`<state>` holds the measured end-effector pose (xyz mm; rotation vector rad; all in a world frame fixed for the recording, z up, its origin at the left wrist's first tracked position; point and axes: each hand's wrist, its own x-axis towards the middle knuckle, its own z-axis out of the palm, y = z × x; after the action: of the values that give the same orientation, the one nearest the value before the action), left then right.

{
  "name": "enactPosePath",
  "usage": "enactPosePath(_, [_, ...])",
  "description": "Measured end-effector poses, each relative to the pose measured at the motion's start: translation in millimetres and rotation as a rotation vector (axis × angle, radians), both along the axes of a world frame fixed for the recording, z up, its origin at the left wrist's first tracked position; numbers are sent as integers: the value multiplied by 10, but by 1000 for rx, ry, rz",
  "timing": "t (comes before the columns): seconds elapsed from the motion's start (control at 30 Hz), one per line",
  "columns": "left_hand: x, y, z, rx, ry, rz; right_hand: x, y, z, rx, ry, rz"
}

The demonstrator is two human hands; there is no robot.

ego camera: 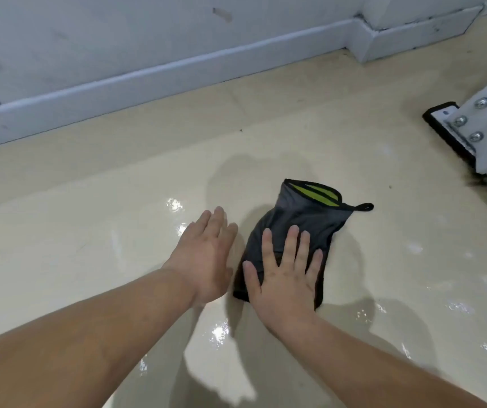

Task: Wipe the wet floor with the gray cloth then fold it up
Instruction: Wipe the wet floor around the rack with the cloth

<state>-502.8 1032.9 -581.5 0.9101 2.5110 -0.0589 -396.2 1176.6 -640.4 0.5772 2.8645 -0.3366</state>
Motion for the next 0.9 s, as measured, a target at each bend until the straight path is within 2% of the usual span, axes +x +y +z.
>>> enactPosePath(0.13, [45,-532,11,-16,58,32,363,-668,39,-2,24,365])
enactPosePath(0.23, [191,-841,-65,-30,59,-12,582,-859,79,7,-19,459])
enactPosePath(0.4, [350,-967,-35,-45,-71,-129,950,-886,229,44,-127,409])
enactPosePath(0.57, [465,-699,55,-30,-54,-412,1334,-975,405,49,-344,248])
enactPosePath(0.7, [529,-478,184,-93,-6,-442,1163,-907,956,-176,-595,42])
enactPosePath(0.77, [566,-486,238,-119,17,-482,1119,-818,1306,-247,-607,-75])
enactPosePath(0.9, [615,-648,377,-149,-123,-568,1037,-635,1758,-109,-670,34])
